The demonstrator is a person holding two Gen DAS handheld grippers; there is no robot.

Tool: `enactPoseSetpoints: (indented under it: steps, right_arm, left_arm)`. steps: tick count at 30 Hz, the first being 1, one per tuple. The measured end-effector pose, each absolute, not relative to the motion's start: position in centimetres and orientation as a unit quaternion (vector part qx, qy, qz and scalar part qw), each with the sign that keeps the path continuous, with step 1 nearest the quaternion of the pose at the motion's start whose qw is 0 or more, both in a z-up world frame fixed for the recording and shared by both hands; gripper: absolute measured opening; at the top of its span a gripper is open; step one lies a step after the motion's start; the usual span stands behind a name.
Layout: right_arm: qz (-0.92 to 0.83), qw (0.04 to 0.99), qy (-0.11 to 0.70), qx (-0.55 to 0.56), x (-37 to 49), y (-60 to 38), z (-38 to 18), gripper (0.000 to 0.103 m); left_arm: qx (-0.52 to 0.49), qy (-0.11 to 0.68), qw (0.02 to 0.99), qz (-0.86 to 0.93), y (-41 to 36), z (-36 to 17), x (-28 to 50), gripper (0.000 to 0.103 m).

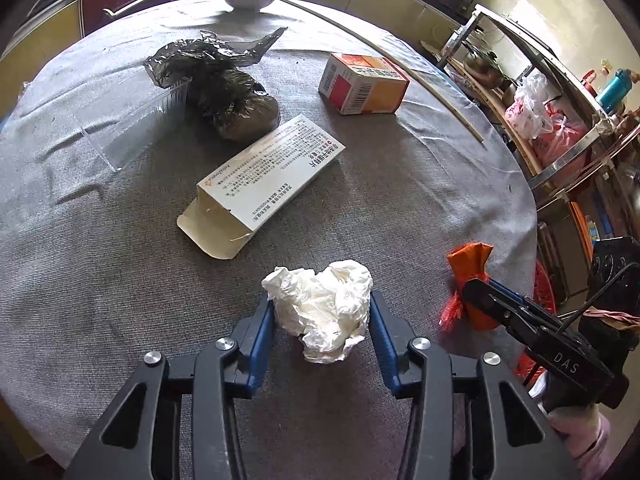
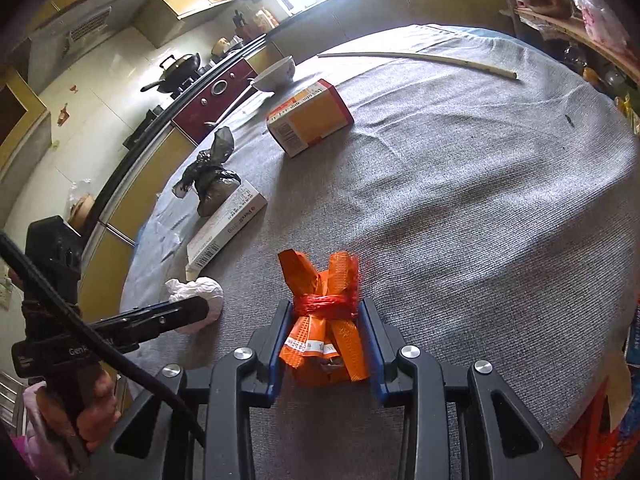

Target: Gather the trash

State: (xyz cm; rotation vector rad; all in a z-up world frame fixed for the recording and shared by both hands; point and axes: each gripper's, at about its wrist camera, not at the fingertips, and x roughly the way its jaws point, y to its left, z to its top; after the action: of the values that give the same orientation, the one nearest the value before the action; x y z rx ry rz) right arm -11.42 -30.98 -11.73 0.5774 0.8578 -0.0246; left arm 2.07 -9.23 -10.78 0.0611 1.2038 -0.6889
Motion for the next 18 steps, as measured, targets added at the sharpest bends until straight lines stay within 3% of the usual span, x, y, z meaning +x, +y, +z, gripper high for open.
enactPoseSetpoints:
  steps: [18]
  right_arm:
    - [-0.022,0.893,0.401,0.205,-11.6,-29.5,-11.4,0.037]
  left_arm:
    - [0.025,0.545,0.783,-0.299,-7.8,-10.0,1.5,0.040]
